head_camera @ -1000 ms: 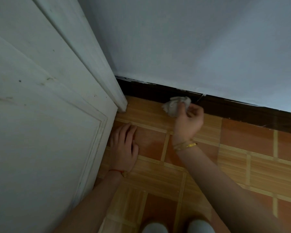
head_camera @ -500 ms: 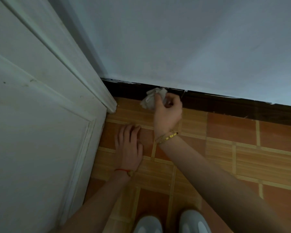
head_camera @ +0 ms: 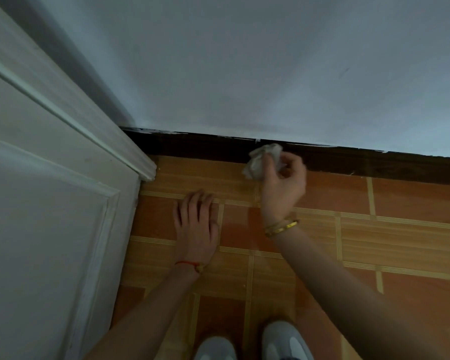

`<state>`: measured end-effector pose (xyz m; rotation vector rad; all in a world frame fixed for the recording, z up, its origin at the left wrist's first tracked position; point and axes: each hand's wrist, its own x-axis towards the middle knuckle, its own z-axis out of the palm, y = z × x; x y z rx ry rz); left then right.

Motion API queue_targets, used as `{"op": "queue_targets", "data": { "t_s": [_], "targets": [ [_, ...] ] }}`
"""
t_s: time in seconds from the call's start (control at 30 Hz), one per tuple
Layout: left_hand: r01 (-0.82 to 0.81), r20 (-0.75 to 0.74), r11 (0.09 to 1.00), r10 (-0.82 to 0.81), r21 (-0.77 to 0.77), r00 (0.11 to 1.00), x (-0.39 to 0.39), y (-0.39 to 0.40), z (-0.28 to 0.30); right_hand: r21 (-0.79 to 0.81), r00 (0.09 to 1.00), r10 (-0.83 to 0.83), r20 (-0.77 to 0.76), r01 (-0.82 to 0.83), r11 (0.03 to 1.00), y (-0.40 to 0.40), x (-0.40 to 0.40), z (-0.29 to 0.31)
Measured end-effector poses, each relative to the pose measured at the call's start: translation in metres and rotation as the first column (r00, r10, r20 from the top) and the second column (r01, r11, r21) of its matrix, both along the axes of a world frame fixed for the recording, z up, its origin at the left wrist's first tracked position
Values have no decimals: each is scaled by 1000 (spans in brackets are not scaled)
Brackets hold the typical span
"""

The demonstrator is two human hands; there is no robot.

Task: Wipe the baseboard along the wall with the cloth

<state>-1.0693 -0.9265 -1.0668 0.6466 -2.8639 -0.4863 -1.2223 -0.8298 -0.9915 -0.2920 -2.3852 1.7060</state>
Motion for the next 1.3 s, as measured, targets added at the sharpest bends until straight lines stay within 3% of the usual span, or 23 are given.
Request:
{"op": "queue_targets", "data": {
  "t_s": [0.07, 0.17, 0.27, 0.37, 0.47, 0.57, 0.77, 0.87, 1.03, 1.2, 1.3],
  "targets": [
    [5, -5, 1000, -5, 9, 1000, 0, -1, 0, 87, 979, 202, -34, -198, 976, -23, 9, -5],
    [2, -8, 1000, -2, 17, 1000, 0, 0, 0, 226, 866, 498, -35, -479, 848, -35, 11, -18],
    [-3, -13, 1000, 4, 24, 1000, 0, 0, 1, 383, 780, 625, -11, -574, 723, -14, 7, -31],
    [-10, -14, 1000, 11, 26, 1000, 0, 0, 1, 490, 799, 601, -17, -517, 702, 20, 1, -37],
    [-12, -3, 1000, 12, 27, 1000, 1, 1, 1, 520, 874, 486, -10, -411, 749, 55, -8, -38],
    [-9, 5, 1000, 9, 15, 1000, 1, 1, 0, 526, 883, 469, 18, -408, 747, 67, -7, -39],
    [-1, -6, 1000, 2, 16, 1000, 1, 1, 2, 529, 698, 714, 55, -627, 572, 14, 12, -40],
    [-3, 4, 1000, 3, 24, 1000, 2, 0, 2, 583, 682, 729, 56, -615, 531, 6, 11, -44],
    [4, -13, 1000, -4, 22, 1000, 3, -1, 1, 633, 759, 651, 11, -510, 583, 56, -6, -44],
    [-2, -9, 1000, 2, 19, 1000, 2, 0, 1, 613, 893, 447, 49, -380, 693, 100, -14, -46],
    [4, -15, 1000, -3, 12, 1000, 2, 0, 1, 578, 892, 446, 76, -403, 709, 82, -10, -46]
  ]
}}
